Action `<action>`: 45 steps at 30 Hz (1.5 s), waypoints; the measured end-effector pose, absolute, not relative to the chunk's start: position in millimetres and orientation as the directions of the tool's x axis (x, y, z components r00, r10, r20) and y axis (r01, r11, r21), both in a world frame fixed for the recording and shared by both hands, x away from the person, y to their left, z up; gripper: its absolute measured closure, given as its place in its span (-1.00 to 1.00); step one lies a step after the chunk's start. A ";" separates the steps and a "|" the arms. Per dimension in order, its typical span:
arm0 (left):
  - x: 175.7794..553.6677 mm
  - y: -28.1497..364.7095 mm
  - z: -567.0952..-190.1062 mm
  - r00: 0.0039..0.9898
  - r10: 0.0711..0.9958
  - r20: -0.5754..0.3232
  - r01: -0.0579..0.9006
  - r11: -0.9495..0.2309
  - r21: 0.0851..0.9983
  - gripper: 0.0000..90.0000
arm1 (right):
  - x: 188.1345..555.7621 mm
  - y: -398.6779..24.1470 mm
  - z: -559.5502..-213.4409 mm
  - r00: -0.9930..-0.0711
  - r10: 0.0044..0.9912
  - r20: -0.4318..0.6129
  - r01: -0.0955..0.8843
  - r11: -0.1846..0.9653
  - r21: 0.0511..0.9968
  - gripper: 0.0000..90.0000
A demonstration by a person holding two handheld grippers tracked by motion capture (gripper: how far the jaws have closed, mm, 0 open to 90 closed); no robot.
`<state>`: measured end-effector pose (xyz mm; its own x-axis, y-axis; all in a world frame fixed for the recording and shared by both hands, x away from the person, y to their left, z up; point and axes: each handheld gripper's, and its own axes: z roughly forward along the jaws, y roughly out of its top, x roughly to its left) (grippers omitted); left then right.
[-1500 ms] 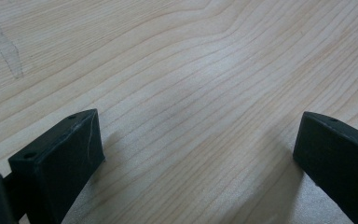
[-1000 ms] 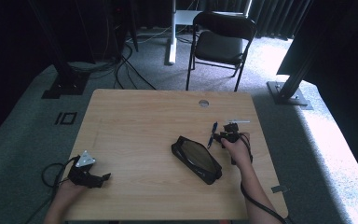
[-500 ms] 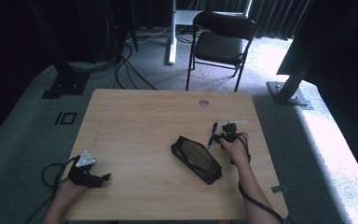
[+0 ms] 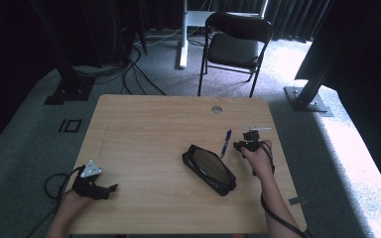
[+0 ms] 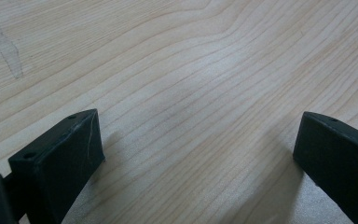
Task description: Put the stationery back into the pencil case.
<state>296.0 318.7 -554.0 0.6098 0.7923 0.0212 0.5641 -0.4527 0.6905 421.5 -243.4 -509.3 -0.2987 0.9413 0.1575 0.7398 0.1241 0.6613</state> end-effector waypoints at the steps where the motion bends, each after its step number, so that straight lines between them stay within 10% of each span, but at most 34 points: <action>1: 296.0 318.7 -554.0 0.610 0.792 0.021 0.564 -0.453 0.690 -0.96 | 416.2 -241.9 -500.6 -0.322 0.931 0.171 0.722 0.125 0.680 0.52; 21: 296.0 318.7 -554.0 0.610 0.792 0.021 0.564 -0.452 0.690 -0.96 | 371.6 -183.4 -445.8 -0.603 0.774 0.193 0.593 0.273 0.758 0.52; 45: 296.0 318.8 -554.0 0.610 0.792 0.021 0.564 -0.453 0.690 -0.96 | 366.2 -133.3 -486.4 -0.716 0.694 0.076 0.588 0.540 0.602 0.51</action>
